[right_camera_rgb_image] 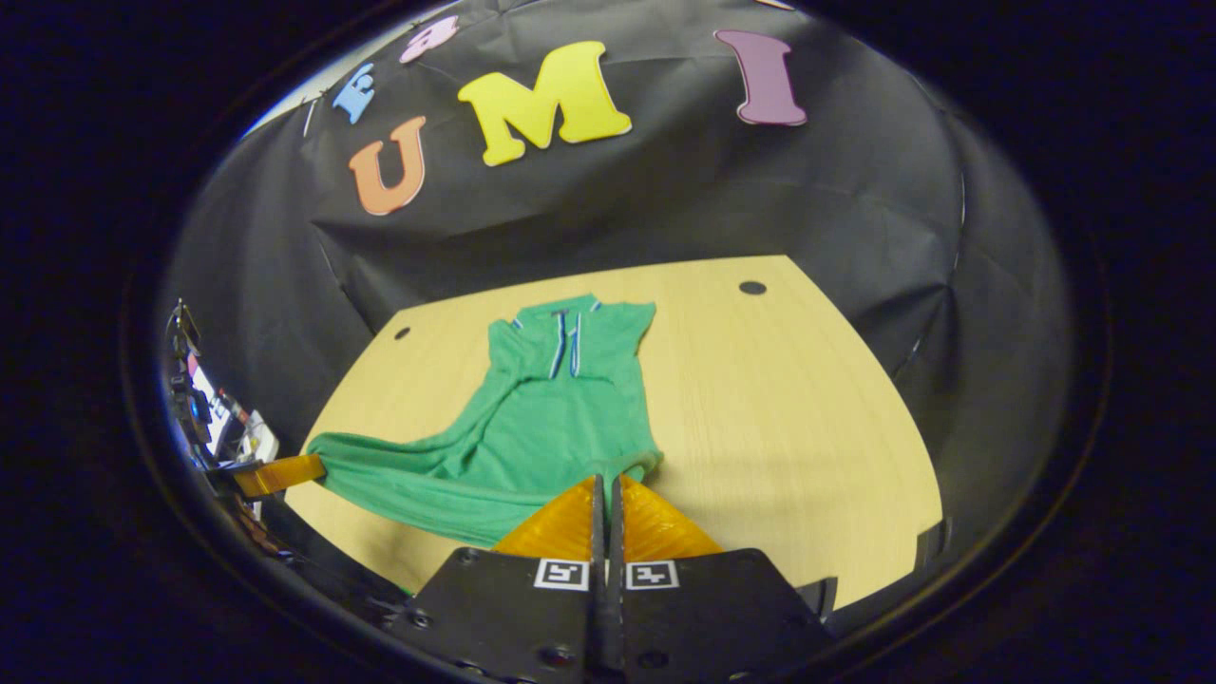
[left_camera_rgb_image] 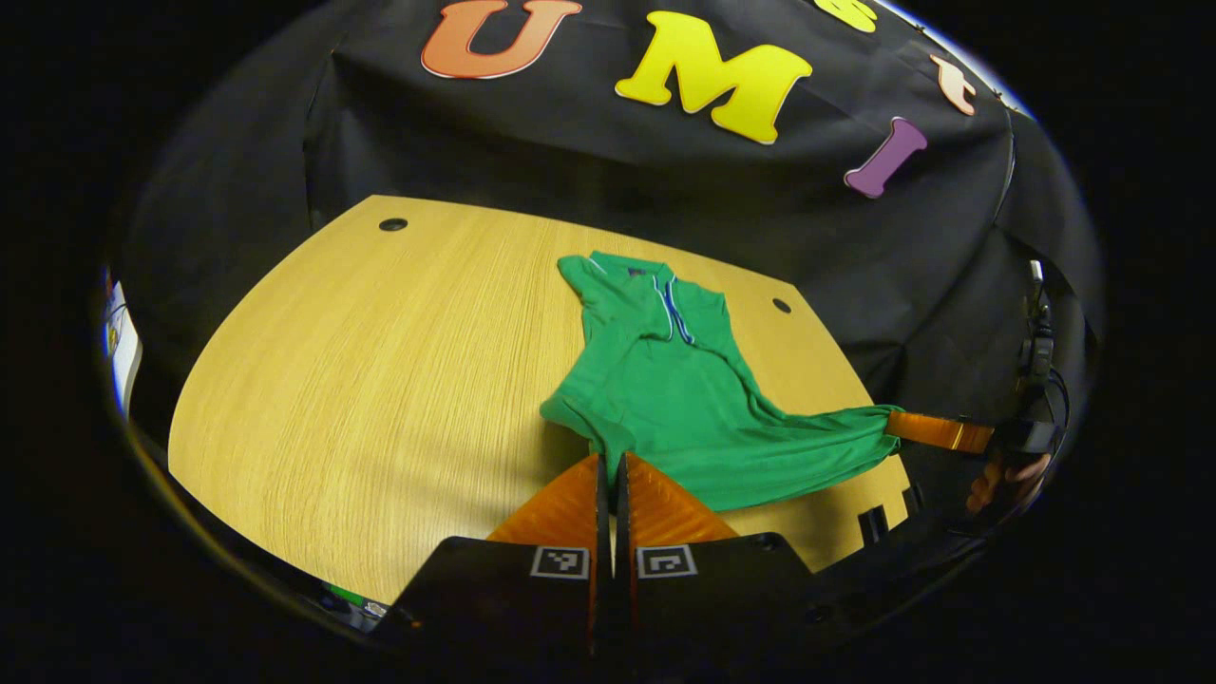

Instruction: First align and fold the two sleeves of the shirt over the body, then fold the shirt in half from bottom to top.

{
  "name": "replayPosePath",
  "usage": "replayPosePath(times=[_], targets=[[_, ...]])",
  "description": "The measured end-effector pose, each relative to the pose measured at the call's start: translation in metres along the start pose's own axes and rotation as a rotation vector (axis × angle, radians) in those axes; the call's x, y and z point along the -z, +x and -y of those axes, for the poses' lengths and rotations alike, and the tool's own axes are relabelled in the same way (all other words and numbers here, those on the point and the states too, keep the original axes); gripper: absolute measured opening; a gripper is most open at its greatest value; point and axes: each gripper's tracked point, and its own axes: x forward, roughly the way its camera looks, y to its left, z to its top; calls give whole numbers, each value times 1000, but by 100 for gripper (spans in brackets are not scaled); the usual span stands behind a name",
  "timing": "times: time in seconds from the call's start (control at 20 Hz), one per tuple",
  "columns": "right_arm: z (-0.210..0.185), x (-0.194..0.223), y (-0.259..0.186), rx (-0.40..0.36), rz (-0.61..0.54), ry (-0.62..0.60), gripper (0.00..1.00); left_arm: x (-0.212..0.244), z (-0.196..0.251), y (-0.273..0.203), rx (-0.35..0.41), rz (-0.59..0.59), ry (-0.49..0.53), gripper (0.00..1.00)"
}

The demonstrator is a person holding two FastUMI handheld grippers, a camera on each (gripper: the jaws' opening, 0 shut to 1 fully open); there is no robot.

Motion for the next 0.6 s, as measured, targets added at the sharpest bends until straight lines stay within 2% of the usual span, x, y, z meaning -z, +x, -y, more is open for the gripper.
replayPosePath(times=[0.4, 0.6], targets=[[-4, -129, 48, -60, 135, 1, 0, -118, 12, 52, -20, 140, 16, 6], [-4, -172, 83, -62, 172, -17, 1, -162, 23, 97, -3, 162, 62, 6]])
